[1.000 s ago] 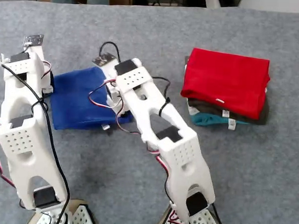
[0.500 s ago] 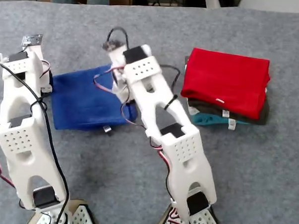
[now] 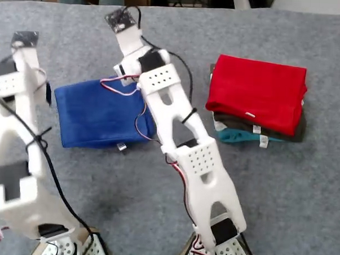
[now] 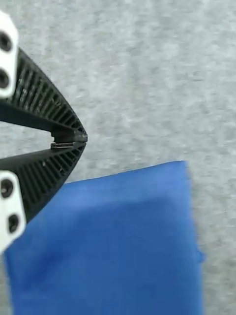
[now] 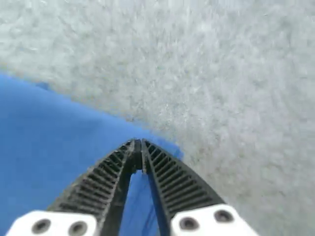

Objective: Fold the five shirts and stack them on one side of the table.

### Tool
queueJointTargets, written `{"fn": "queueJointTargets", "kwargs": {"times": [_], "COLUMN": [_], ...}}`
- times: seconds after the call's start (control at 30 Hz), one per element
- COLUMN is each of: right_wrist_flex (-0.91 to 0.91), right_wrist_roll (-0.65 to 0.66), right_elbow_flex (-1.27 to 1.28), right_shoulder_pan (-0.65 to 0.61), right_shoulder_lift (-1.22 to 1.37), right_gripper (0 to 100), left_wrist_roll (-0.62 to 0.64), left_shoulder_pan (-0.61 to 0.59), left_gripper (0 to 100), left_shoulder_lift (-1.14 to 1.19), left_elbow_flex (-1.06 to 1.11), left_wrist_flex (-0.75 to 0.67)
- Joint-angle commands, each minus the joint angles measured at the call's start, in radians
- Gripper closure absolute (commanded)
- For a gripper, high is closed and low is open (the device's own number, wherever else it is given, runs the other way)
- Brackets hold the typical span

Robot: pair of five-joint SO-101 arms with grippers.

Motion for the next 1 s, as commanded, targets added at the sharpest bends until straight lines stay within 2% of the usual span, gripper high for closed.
{"fn": "queueJointTargets", "kwargs": {"times": [0.0,0.07,0.17,0.33,0.53,0.63,0.77,0.97], "right_wrist_flex": [-0.100,-0.135,-0.124,0.054,0.319,0.440,0.626,0.623], "right_wrist_roll": [0.002,0.002,0.002,0.002,0.002,-0.003,-0.008,-0.186], "right_elbow_flex": [-0.045,-0.047,-0.079,-0.302,-0.644,-0.616,-0.624,-0.429], "right_shoulder_pan": [0.018,0.018,0.017,0.020,0.034,0.037,0.034,0.031], "right_shoulder_lift": [0.058,0.097,0.111,0.116,0.111,0.064,-0.002,-0.237], "right_gripper": [98.4,98.4,98.4,98.4,98.4,98.4,98.4,98.3], "left_wrist_roll": [-0.057,-0.060,-0.055,-0.017,-0.011,0.075,0.094,0.127], "left_shoulder_pan": [0.035,0.039,0.035,0.035,0.035,0.033,0.024,-0.030], "left_gripper": [97,97,97,97,97,97,97,94], "left_shoulder_lift": [-0.189,-0.261,-0.339,-0.351,-0.235,-0.118,0.040,0.276], "left_elbow_flex": [0.305,0.401,0.435,0.372,0.226,0.156,0.002,-0.271], "left_wrist_flex": [-0.135,-0.203,-0.250,-0.259,-0.290,-0.288,-0.262,-0.161]}}
